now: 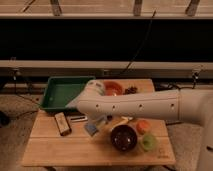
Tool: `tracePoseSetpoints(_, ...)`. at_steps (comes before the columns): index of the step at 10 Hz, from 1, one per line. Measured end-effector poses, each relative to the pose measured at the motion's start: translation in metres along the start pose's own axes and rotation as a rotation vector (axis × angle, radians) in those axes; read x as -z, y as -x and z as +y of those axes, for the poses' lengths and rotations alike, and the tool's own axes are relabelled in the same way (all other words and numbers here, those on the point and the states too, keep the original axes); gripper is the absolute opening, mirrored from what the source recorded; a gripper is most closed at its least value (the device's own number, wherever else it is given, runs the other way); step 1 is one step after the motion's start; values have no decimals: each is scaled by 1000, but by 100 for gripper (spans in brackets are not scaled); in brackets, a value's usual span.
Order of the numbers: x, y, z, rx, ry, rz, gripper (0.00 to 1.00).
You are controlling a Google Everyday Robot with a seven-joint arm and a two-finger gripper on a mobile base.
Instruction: Place sponge in table surface
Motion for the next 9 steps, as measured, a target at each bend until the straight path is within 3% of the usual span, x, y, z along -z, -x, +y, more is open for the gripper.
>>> tracePoseSetpoints(3,20,32,-7,66,-22,-41,0)
tracePoseSetpoints(5,23,40,-9,91,-27,-54,3)
tracePoseSetpoints(9,13,49,-17,113,-18,-67,42)
